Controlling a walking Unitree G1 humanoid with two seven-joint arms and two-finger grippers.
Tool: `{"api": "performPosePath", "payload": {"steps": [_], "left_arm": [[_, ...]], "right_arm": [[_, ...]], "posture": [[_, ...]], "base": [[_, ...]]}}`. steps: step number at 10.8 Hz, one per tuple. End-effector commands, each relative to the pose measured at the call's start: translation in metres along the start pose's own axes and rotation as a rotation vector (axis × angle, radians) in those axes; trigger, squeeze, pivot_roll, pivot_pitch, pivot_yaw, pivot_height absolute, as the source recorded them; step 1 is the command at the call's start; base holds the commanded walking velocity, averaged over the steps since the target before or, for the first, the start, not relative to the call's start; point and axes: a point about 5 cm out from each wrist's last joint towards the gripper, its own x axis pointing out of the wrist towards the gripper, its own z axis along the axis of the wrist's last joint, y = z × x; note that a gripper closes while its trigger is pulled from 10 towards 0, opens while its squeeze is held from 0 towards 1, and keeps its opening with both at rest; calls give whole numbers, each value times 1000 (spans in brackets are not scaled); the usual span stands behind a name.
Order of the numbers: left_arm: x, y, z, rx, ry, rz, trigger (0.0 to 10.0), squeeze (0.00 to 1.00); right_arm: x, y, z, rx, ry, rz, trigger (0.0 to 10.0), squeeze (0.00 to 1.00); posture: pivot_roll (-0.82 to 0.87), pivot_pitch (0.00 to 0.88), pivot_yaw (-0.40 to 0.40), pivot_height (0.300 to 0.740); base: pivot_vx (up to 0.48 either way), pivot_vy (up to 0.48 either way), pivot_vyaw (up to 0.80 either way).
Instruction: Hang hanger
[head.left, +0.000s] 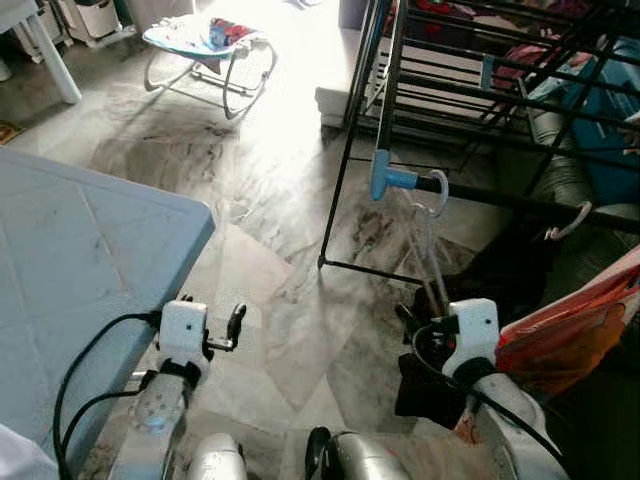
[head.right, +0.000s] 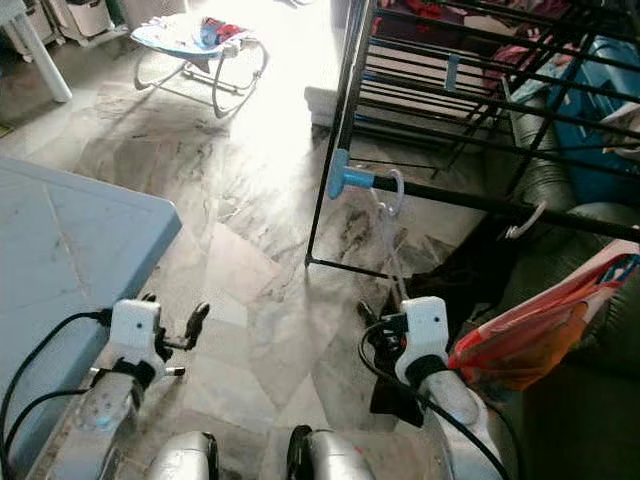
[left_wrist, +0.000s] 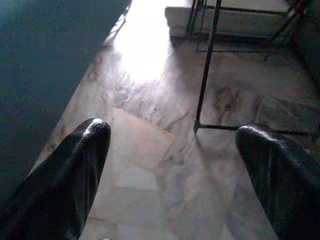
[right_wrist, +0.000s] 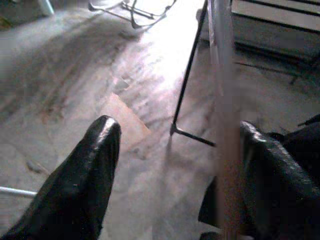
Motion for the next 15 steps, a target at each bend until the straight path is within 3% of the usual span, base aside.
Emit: {"api": "performPosePath", "payload": {"steps": [1, 4, 9, 12, 15], "left_arm": [[-1, 12, 6, 5, -17, 51, 10000, 0], [-1, 9, 25, 129, -121, 38, 10000, 0], [-11, -8, 27, 146, -144, 34, 10000, 0], [-10, -11, 29, 149, -150, 22, 10000, 0], [-7, -13, 29, 155, -148, 14, 10000, 0]], "right_arm": [[-6, -6, 1, 1, -13, -18, 10000, 1000], [-11, -5, 17, -27, -118, 5, 10000, 1000], [-19, -14, 11, -106, -116, -81, 10000, 1000], [-25, -17, 28, -188, -196, -148, 10000, 1000], [-25, -6, 52, -268, -293, -147, 10000, 1000]], "posture": [[81, 122, -112, 740], [73, 141, -105, 740], [57, 170, -83, 740], [44, 174, -81, 740], [36, 174, -79, 740]], "base": [[0, 0, 0], [0, 0, 0], [0, 0, 0], [0, 0, 0], [0, 0, 0]]}}
